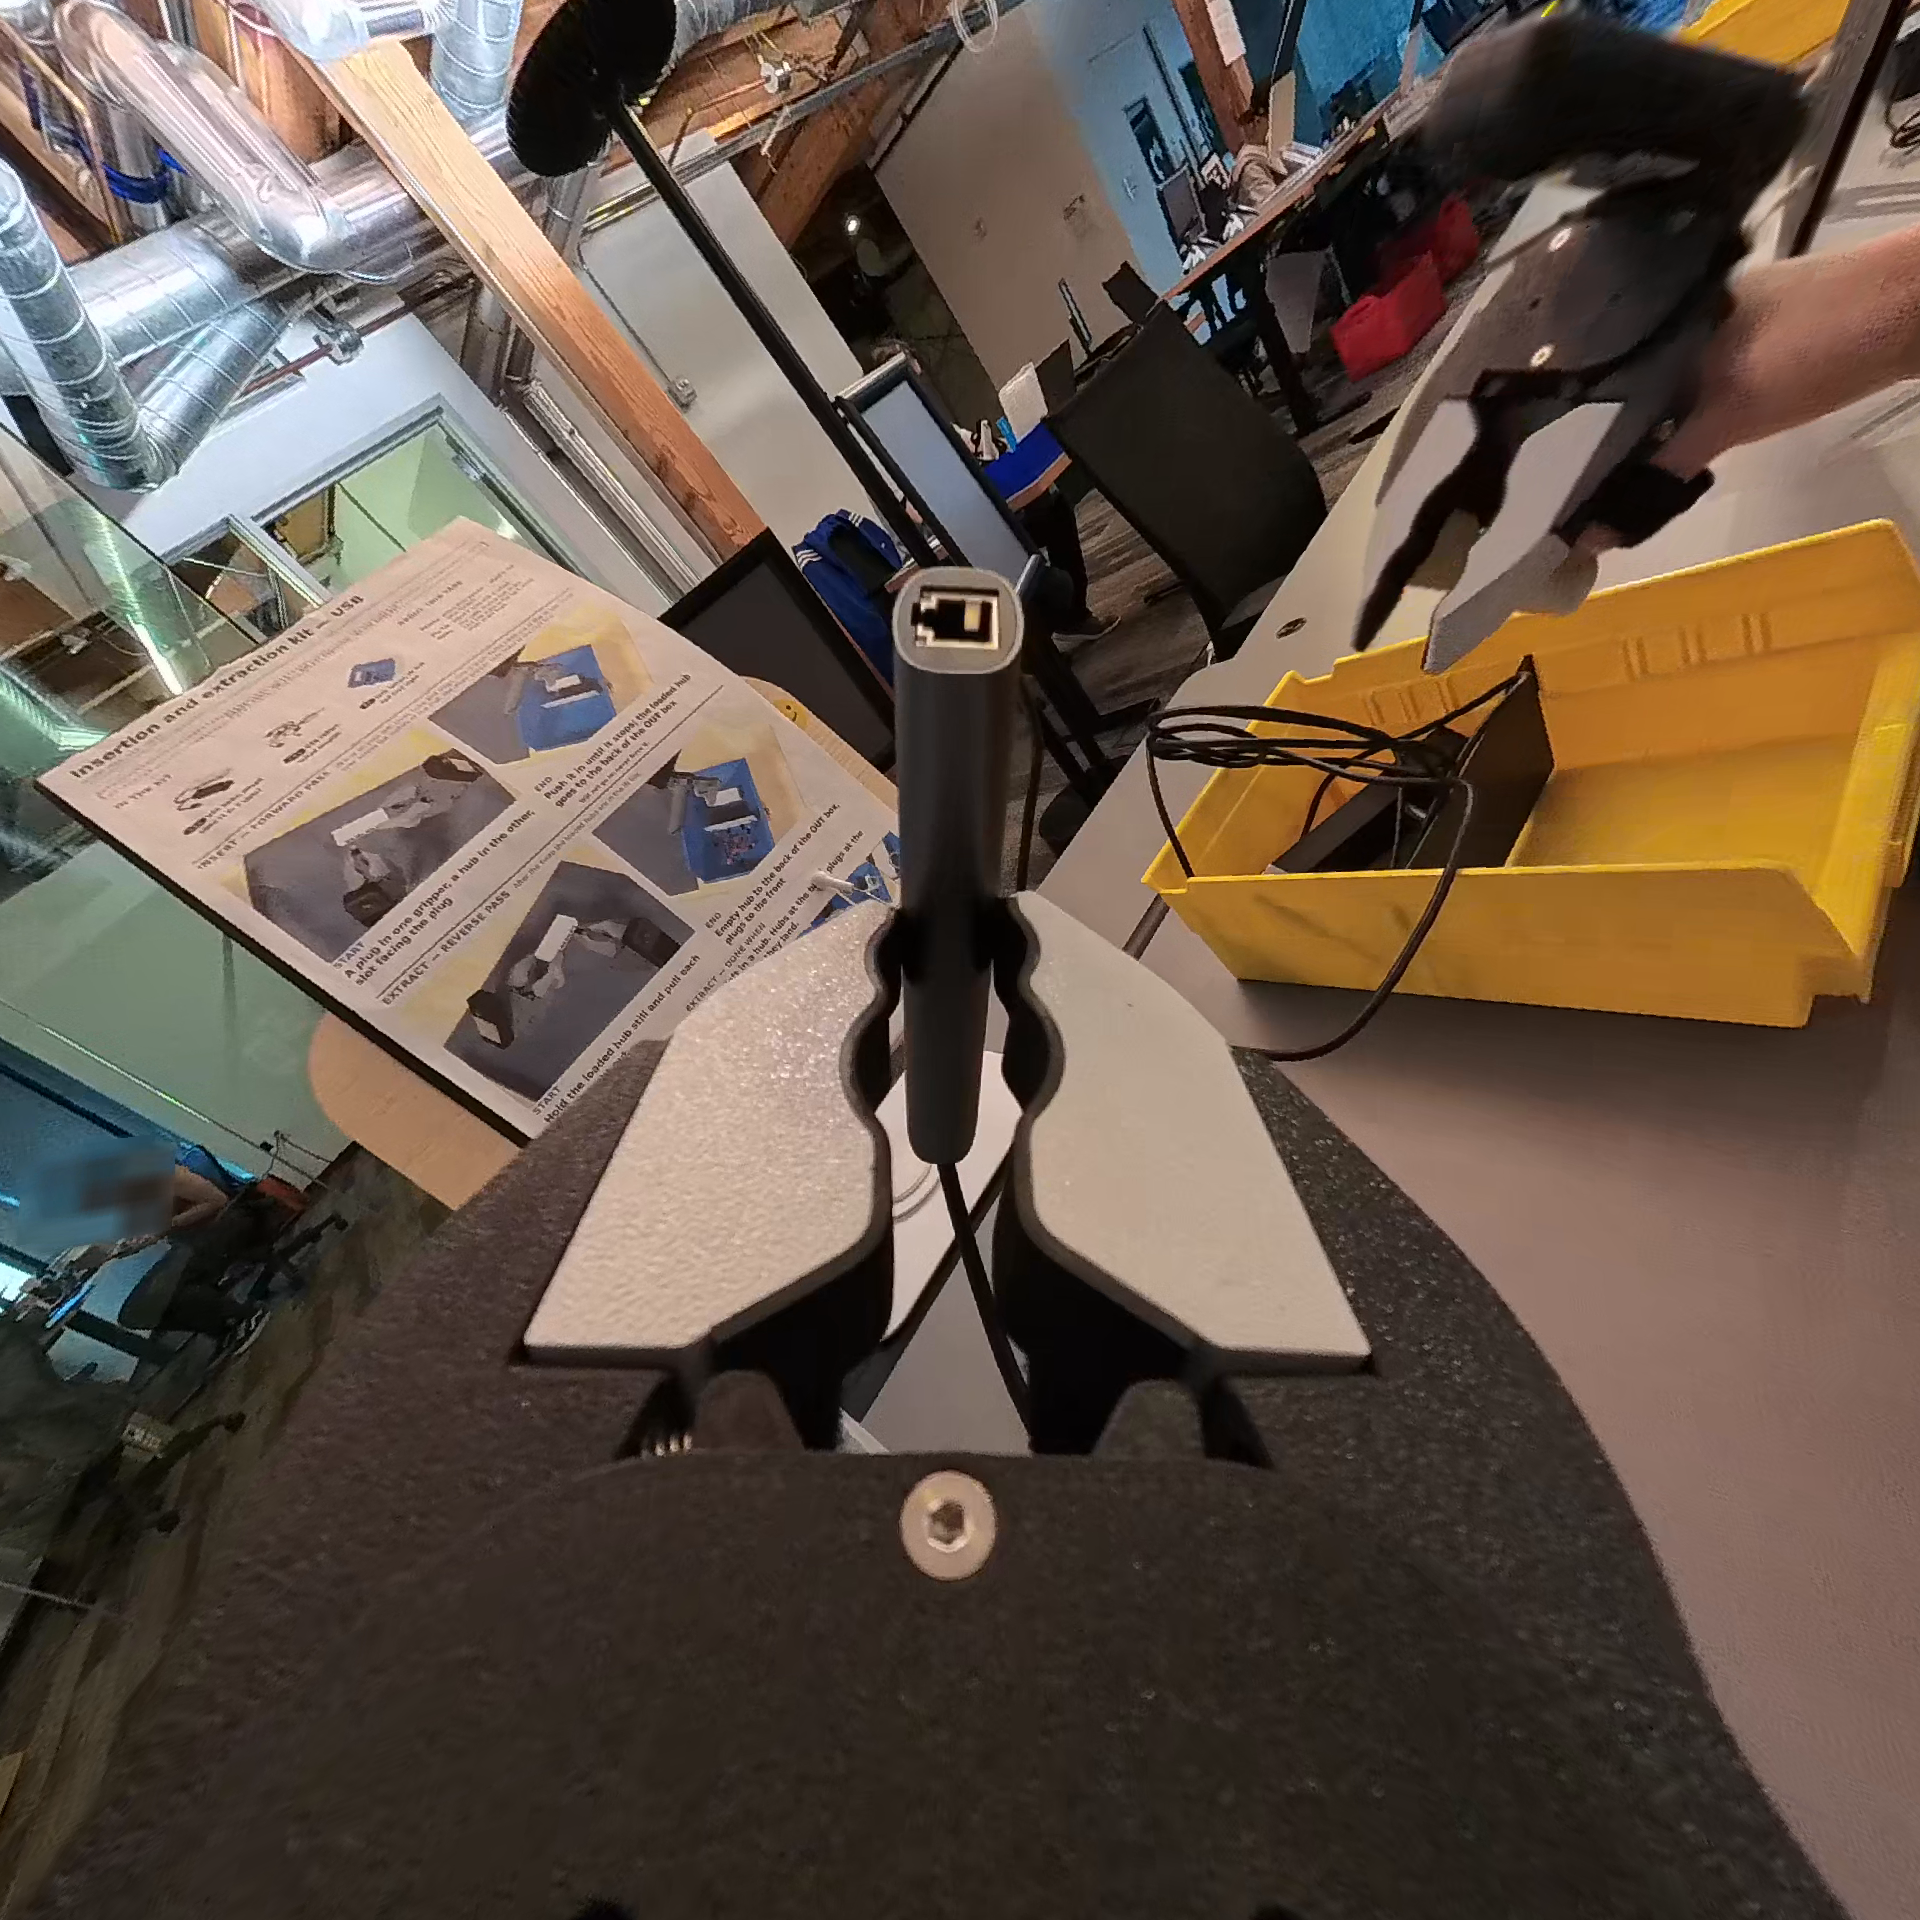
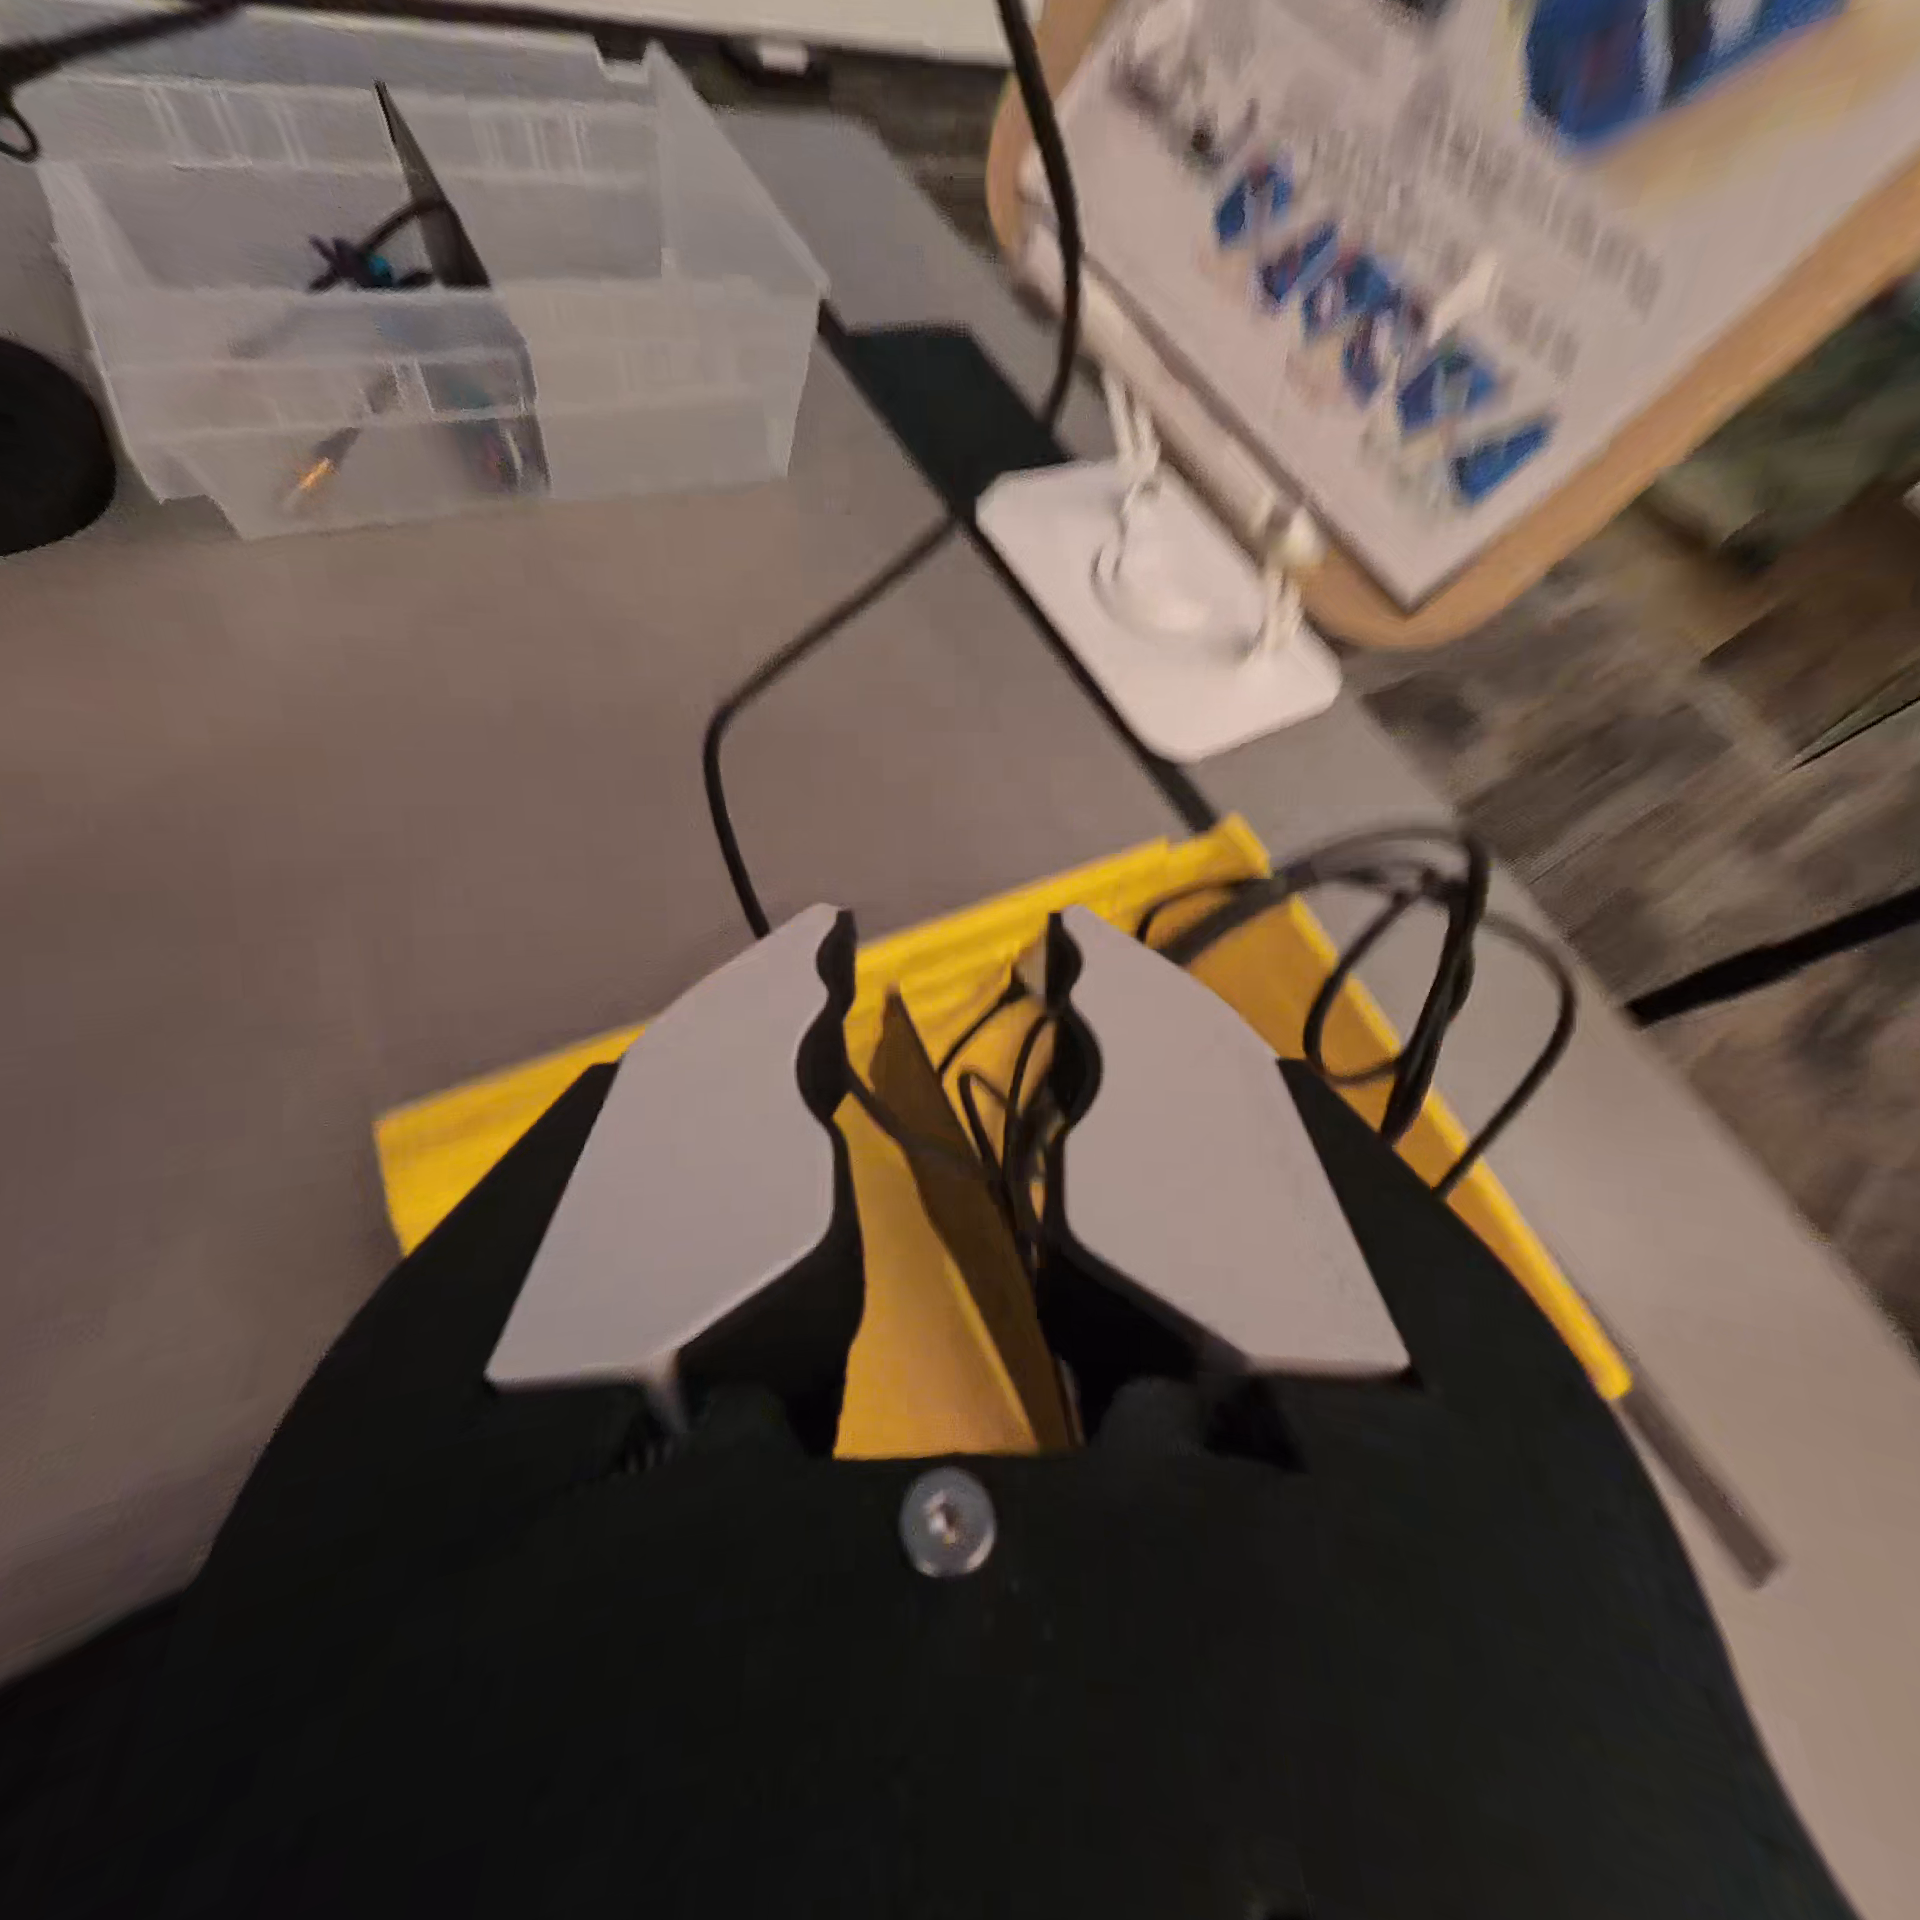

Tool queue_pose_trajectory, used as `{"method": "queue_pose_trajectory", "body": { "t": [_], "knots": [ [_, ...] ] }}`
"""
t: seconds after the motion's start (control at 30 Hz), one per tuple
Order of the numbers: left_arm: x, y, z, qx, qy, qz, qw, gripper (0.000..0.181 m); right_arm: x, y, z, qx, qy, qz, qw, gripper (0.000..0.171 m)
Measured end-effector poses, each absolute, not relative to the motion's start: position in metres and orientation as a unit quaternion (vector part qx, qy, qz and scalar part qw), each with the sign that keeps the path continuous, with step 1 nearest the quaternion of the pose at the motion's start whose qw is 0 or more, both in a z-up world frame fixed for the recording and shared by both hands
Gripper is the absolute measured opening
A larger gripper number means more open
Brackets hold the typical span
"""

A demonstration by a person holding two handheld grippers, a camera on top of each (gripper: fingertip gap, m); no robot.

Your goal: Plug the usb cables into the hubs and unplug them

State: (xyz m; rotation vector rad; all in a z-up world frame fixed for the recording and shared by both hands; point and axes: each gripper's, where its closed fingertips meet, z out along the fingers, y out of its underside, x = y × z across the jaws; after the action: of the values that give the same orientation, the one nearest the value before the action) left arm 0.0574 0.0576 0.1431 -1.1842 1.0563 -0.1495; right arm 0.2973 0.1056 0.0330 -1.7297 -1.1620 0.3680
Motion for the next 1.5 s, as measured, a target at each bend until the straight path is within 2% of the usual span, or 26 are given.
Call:
{"method": "queue_pose_trajectory", "body": {
  "t": [0.13,0.27,0.43,0.53,0.67,0.7,0.8,0.9,0.97,1.07,1.2,1.37,1.5],
  "knots": [
    [0.063,0.054,0.138,-0.526,0.492,-0.065,0.691,0.016,0.225,0.080,0.065,-0.645,-0.515,0.128,0.549,0.051],
    [0.070,0.050,0.129,-0.523,0.519,-0.063,0.673,0.016,0.167,0.053,0.120,-0.557,-0.542,0.141,0.613,0.057],
    [0.078,0.048,0.116,-0.526,0.549,-0.065,0.646,0.016,0.106,0.015,0.152,-0.451,-0.658,0.089,0.596,0.058],
    [0.085,0.045,0.108,-0.522,0.568,-0.059,0.634,0.016,0.084,0.015,0.148,-0.435,-0.710,0.036,0.553,0.052],
    [0.092,0.039,0.102,-0.514,0.587,-0.055,0.624,0.016,0.077,0.022,0.130,-0.439,-0.758,-0.033,0.481,0.030],
    [0.094,0.038,0.100,-0.510,0.592,-0.054,0.621,0.016,0.077,0.020,0.123,-0.440,-0.771,-0.038,0.458,0.020],
    [0.097,0.039,0.101,-0.490,0.594,-0.030,0.637,0.016,0.080,0.021,0.121,-0.454,-0.773,-0.063,0.439,0.019],
    [0.096,0.038,0.120,-0.477,0.555,-0.038,0.681,0.025,0.096,0.028,0.133,-0.491,-0.749,-0.036,0.442,0.019],
    [0.086,0.034,0.137,-0.462,0.528,-0.036,0.712,0.019,0.126,0.049,0.144,-0.527,-0.722,-0.063,0.444,0.019],
    [0.075,0.026,0.145,-0.464,0.527,-0.056,0.710,0.008,0.195,0.093,0.167,-0.602,-0.645,-0.101,0.459,0.019],
    [0.070,0.030,0.142,-0.479,0.529,-0.065,0.697,0.007,0.298,0.127,0.186,-0.726,-0.516,-0.024,0.455,0.019],
    [0.073,0.038,0.130,-0.494,0.540,-0.053,0.679,0.006,0.384,0.139,0.148,-0.804,-0.418,0.073,0.417,0.018],
    [0.076,0.041,0.124,-0.500,0.547,-0.047,0.670,0.006,0.420,0.152,0.087,-0.841,-0.388,0.052,0.373,0.018]
  ]
}}
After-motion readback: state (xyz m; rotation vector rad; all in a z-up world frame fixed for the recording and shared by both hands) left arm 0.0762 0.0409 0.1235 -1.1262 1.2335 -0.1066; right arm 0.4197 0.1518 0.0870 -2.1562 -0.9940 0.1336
